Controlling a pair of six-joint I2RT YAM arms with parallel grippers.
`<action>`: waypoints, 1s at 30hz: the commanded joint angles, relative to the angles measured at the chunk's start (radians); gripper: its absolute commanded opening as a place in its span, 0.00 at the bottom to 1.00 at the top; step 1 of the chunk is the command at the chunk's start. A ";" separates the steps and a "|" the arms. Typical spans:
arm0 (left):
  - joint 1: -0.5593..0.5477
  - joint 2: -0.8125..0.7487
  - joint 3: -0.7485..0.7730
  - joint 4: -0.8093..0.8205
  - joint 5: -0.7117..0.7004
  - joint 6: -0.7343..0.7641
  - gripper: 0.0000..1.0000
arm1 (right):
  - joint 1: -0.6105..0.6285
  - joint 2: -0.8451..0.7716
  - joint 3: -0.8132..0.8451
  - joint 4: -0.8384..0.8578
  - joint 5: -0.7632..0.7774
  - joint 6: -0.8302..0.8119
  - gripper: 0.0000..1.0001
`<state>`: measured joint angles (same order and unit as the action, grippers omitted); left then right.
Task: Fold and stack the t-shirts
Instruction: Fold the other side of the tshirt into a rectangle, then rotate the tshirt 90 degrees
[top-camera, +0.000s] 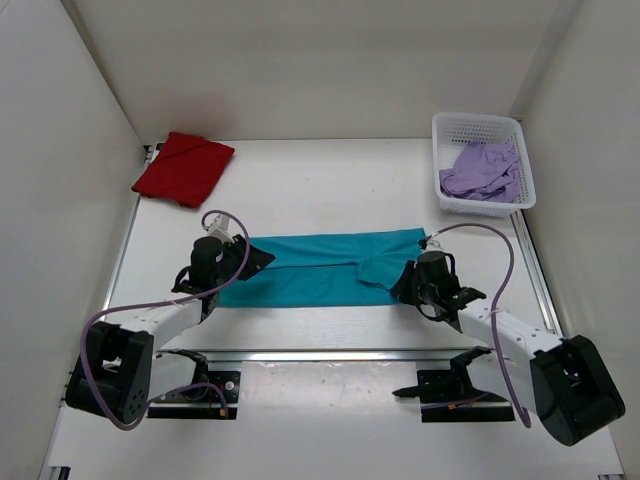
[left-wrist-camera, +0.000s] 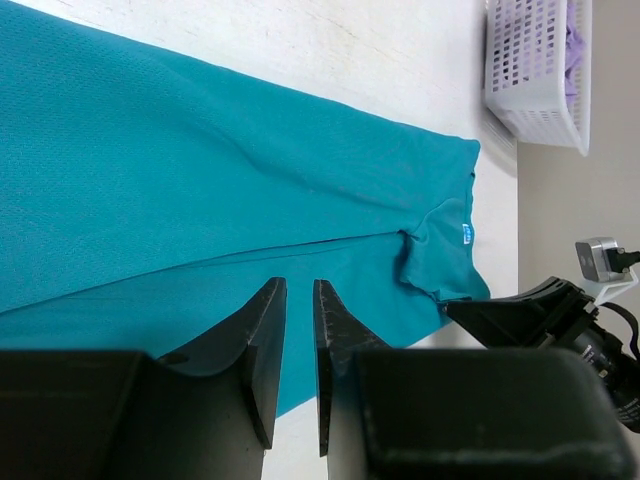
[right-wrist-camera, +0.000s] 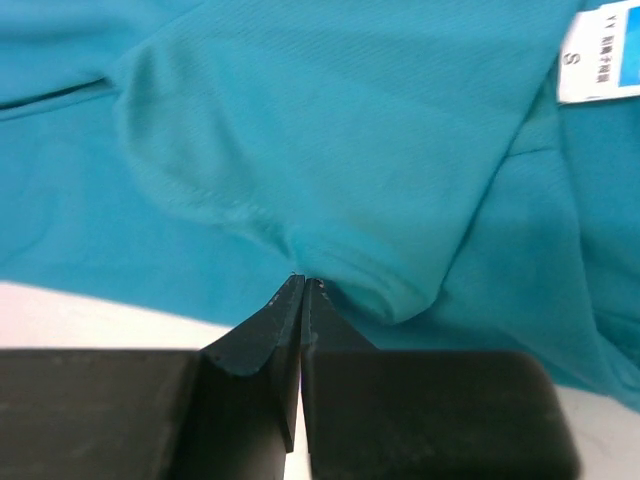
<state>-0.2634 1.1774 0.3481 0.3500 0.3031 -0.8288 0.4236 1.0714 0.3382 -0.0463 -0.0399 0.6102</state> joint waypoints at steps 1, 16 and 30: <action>0.001 -0.028 -0.014 0.023 0.005 -0.003 0.29 | 0.000 -0.057 0.002 -0.049 -0.032 0.019 0.01; -0.054 -0.048 0.032 -0.020 0.013 0.014 0.29 | -0.126 0.491 0.404 0.164 -0.078 -0.102 0.00; -0.048 -0.021 0.062 -0.097 0.001 0.040 0.31 | -0.109 1.802 2.474 -0.623 -0.409 -0.149 0.01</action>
<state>-0.3115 1.1576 0.3763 0.2893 0.3035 -0.8093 0.2993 2.5755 2.1231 -0.2657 -0.3424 0.4820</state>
